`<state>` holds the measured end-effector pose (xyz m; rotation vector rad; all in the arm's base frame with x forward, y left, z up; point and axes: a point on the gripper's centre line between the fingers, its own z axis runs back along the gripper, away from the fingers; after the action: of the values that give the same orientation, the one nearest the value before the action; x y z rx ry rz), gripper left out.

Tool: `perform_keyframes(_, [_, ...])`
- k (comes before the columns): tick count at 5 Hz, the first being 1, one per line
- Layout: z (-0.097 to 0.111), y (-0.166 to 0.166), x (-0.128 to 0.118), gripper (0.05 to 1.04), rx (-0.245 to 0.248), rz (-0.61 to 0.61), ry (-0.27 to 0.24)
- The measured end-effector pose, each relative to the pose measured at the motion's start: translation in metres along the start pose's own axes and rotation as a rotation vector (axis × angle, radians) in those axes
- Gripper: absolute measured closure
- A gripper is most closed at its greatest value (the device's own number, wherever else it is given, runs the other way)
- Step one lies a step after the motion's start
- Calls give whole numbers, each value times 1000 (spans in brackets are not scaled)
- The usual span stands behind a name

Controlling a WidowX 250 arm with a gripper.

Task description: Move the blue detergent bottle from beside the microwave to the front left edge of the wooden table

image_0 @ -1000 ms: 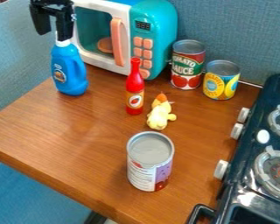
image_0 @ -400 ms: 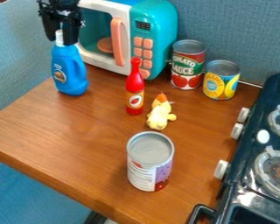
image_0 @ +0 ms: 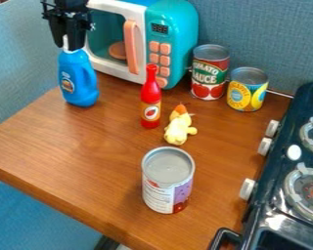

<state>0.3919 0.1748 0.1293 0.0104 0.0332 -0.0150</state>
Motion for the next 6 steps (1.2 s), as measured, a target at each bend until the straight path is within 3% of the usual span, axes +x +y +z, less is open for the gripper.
perform_keyframes(1, [1, -8, -6, 627, -30, -19, -12])
perform_keyframes(2, [17, -21, -18, 627, -58, -56, -59])
perform_keyframes(3, [39, -35, -48, 627, -38, -95, -101])
perform_keyframes(4, [36, -51, -92, 627, -50, -129, -43])
perform_keyframes(5, [18, -58, -129, 627, -84, -160, 22])
perform_keyframes(6, [3, -63, -141, 627, -102, -211, 54])
